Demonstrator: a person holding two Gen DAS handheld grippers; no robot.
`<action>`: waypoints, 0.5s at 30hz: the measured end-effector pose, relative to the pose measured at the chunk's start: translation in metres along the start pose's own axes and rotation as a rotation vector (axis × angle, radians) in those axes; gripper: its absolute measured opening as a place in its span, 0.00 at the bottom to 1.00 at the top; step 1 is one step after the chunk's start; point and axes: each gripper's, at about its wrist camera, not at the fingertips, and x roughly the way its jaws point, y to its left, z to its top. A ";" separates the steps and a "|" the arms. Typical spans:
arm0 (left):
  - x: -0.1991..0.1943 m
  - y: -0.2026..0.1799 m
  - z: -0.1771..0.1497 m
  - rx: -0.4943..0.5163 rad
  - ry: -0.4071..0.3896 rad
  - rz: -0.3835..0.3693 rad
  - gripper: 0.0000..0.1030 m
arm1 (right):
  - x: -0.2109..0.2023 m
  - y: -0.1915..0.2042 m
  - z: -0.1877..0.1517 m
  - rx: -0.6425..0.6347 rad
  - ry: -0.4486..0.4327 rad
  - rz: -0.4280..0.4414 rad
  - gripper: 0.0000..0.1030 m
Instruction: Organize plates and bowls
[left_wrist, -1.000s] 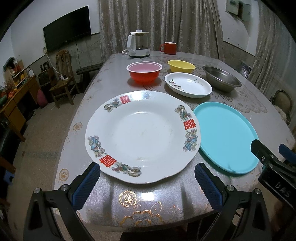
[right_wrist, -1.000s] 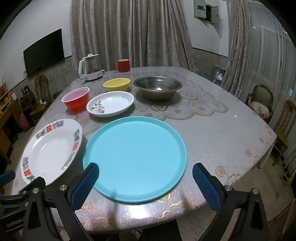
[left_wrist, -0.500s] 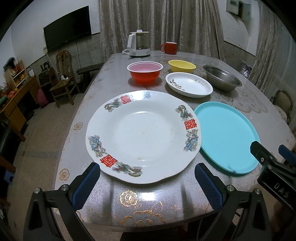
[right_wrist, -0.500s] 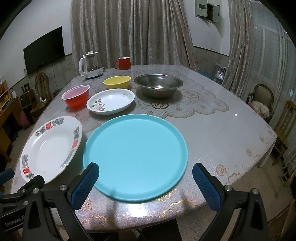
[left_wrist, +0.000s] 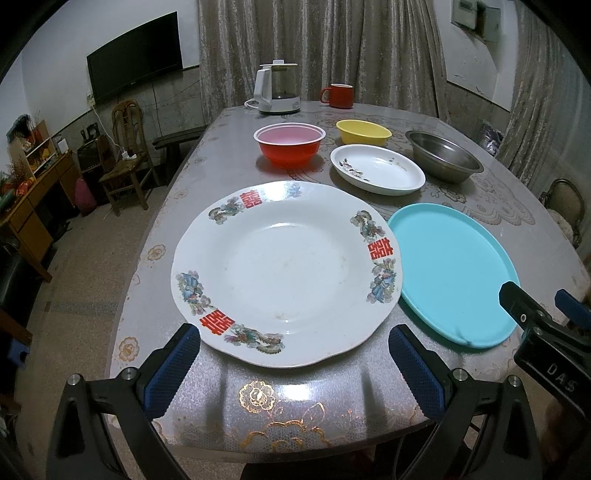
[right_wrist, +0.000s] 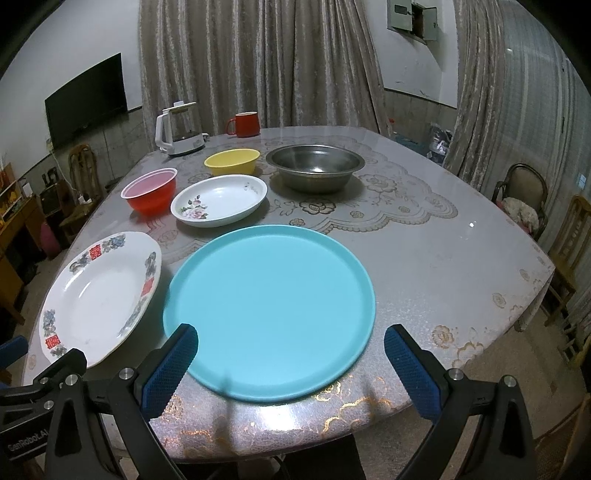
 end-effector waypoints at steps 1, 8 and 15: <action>0.000 0.000 0.000 0.001 0.000 0.001 1.00 | 0.001 0.000 0.000 0.000 0.002 0.000 1.00; 0.002 0.004 0.002 0.000 0.006 -0.005 1.00 | 0.003 -0.001 0.003 0.002 0.005 0.010 1.00; 0.010 0.015 0.005 -0.039 0.043 -0.102 1.00 | 0.007 0.000 0.008 -0.017 0.003 0.035 1.00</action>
